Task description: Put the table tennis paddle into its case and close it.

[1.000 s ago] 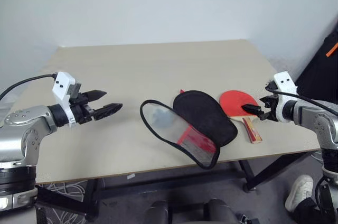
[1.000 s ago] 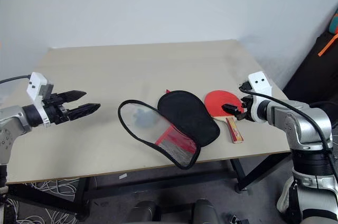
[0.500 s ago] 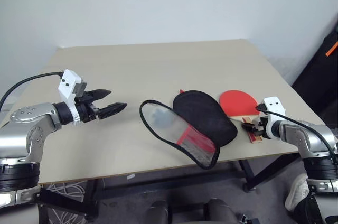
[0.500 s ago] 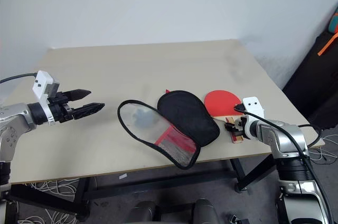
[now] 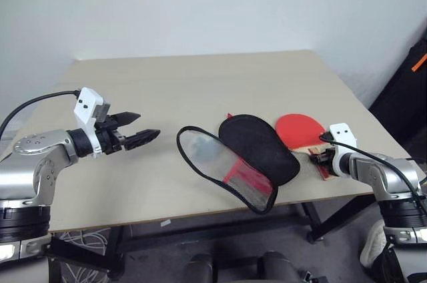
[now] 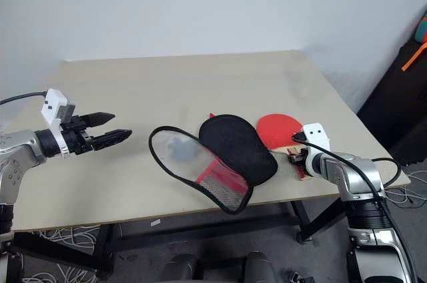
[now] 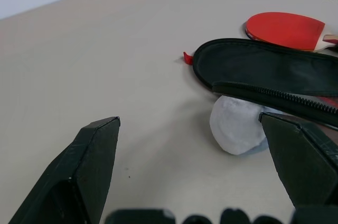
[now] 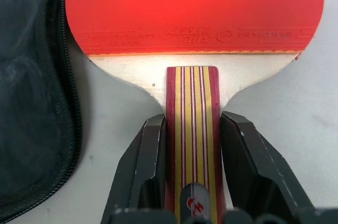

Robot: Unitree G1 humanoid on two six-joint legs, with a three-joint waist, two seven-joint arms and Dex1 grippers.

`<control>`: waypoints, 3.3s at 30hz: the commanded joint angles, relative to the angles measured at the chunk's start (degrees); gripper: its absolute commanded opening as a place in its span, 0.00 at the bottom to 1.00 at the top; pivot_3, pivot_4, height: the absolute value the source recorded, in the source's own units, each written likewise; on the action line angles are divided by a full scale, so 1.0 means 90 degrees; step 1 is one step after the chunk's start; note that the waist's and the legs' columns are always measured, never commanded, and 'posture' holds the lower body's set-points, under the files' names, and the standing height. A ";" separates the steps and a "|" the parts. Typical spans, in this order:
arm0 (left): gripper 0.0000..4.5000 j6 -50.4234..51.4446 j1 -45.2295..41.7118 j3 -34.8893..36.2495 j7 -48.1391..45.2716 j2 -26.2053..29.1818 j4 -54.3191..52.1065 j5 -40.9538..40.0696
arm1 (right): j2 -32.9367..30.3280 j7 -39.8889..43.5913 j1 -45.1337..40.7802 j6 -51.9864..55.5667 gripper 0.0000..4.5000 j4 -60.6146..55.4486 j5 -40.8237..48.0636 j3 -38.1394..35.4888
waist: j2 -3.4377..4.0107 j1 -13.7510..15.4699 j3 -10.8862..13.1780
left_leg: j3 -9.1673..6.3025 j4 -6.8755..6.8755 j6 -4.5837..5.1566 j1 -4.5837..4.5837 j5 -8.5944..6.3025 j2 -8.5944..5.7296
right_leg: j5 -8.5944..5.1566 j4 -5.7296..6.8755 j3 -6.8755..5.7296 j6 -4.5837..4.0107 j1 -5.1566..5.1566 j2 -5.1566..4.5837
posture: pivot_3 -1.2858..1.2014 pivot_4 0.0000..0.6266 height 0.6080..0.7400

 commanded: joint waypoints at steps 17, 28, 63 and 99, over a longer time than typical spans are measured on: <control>1.00 -0.0092 -0.0190 0.0017 0.0057 -0.0007 -0.0101 0.0000 | 0.1414 -0.0196 -0.0813 -0.0244 0.25 -0.1556 0.0450 0.0154 | 0.0007 0.0011 0.0003 | -0.0004 -0.0003 0.0000 -0.0003 0.0000 -0.0002 | 0.0007 0.0005 0.0001 -0.0010 -0.0007 0.0000 | 0.52 0.00 0.68; 1.00 -0.0088 -0.0059 0.0080 0.0143 -0.0026 -0.0210 -0.0045 | 0.1144 0.0219 -0.0327 -0.0284 0.25 -0.1688 0.0355 0.0858 | 0.0006 -0.0002 0.0003 | -0.0003 -0.0003 -0.0001 -0.0002 0.0000 -0.0001 | 0.0007 0.0007 0.0001 -0.0010 -0.0010 0.0001 | 0.52 0.00 0.68; 1.00 -0.0087 0.0097 0.0136 0.0221 -0.0147 -0.0293 -0.0106 | 0.1208 0.0008 -0.0545 -0.0231 0.75 -0.0622 -0.0033 0.1108 | 0.0004 0.0000 0.0002 | -0.0004 -0.0002 -0.0001 0.0000 0.0000 -0.0002 | 0.0006 0.0006 0.0000 -0.0009 -0.0006 0.0001 | 0.52 0.00 0.68; 0.10 -0.0629 -0.2553 -0.2801 0.0217 -0.2720 0.0810 0.1177 | -0.2159 0.2596 -0.0435 -0.0340 1.00 -0.2351 0.1997 -0.0570 | 0.0005 0.0105 0.0000 | 0.0005 0.0024 0.0017 -0.0004 -0.0004 -0.0008 | -0.0007 -0.0003 0.0003 0.0015 0.0018 -0.0004 | 0.52 0.00 0.68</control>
